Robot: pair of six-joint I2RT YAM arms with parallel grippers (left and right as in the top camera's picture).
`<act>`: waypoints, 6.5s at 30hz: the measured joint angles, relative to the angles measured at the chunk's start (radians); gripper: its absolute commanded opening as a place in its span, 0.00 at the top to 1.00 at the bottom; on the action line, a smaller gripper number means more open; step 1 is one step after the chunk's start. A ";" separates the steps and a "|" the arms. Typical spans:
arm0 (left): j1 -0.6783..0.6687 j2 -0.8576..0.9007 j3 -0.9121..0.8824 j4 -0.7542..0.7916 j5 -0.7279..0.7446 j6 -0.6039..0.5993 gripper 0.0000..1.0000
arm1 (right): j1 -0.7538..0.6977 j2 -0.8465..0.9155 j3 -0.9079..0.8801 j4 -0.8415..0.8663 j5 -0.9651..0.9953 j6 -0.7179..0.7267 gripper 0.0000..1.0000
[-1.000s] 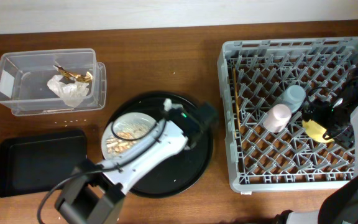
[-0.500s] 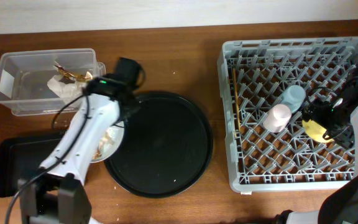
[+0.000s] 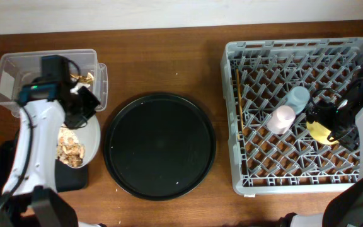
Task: Sort waste into correct bins and load items into the dishwasher rack
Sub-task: 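Carry the plate left and tip the shells onto the small black tray, then bring the emptied plate back and set it on the round black tray, then retract the left gripper and reach the right gripper to the white plate, then grasp the white plate with the right gripper and carry it to the rack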
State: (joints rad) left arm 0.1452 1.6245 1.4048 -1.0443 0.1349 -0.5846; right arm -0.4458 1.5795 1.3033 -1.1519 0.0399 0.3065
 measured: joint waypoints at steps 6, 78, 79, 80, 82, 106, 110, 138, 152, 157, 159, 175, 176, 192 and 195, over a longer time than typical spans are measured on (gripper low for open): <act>0.143 -0.033 0.000 -0.013 0.186 0.070 0.99 | 0.000 0.000 0.000 0.000 0.000 0.000 0.01; -0.754 -0.191 -0.184 0.166 -0.002 0.089 0.99 | 0.000 0.002 0.000 0.000 -0.003 0.001 0.01; -0.809 -0.179 -0.184 0.173 -0.101 0.039 0.99 | 0.000 0.002 0.000 0.000 -0.003 0.000 0.01; -0.841 -0.167 -0.185 0.183 -0.172 0.005 0.99 | 0.000 0.002 0.000 0.000 -0.003 0.000 0.01; -0.899 -0.114 -0.184 0.218 -0.289 -0.053 0.99 | 0.000 0.002 0.000 0.000 -0.003 0.000 0.01; -0.734 -0.204 -0.109 -0.055 -0.386 -0.113 0.01 | 0.000 0.002 0.000 0.000 -0.003 0.000 0.02; -0.588 -0.348 -0.099 -0.224 -0.431 -0.113 0.01 | 0.000 0.002 0.000 0.031 -0.003 0.000 0.01; -0.207 -0.372 -0.098 -0.193 -0.550 0.014 0.01 | 0.623 0.002 -0.005 0.034 -0.504 -0.099 0.24; -0.014 -0.356 -0.098 -0.228 -0.472 0.021 0.01 | 1.138 0.196 -0.007 0.367 -0.024 0.211 0.06; -0.014 -0.357 -0.098 -0.228 -0.468 0.021 0.01 | 1.139 0.362 -0.016 0.432 -0.011 0.228 0.26; -0.014 -0.356 -0.098 -0.228 -0.467 0.021 0.01 | 1.139 0.381 -0.016 0.441 -0.011 0.230 0.40; -0.014 -0.357 -0.098 -0.227 -0.463 0.021 0.01 | 1.108 0.377 0.076 0.284 -0.065 0.245 0.96; -0.014 -0.356 -0.098 -0.227 -0.464 0.021 0.01 | 1.090 0.365 0.122 0.223 -0.048 0.243 0.96; -0.014 -0.356 -0.098 -0.229 -0.463 0.021 0.01 | 0.636 0.205 0.574 -0.105 0.525 0.138 0.96; -0.014 -0.356 -0.098 -0.228 -0.463 0.021 0.01 | 0.613 0.214 0.572 -0.056 0.572 0.135 0.96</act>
State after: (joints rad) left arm 0.1307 1.2682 1.3064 -1.2724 -0.3286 -0.5640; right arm 0.1677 1.7931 1.8755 -1.2083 0.6121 0.4416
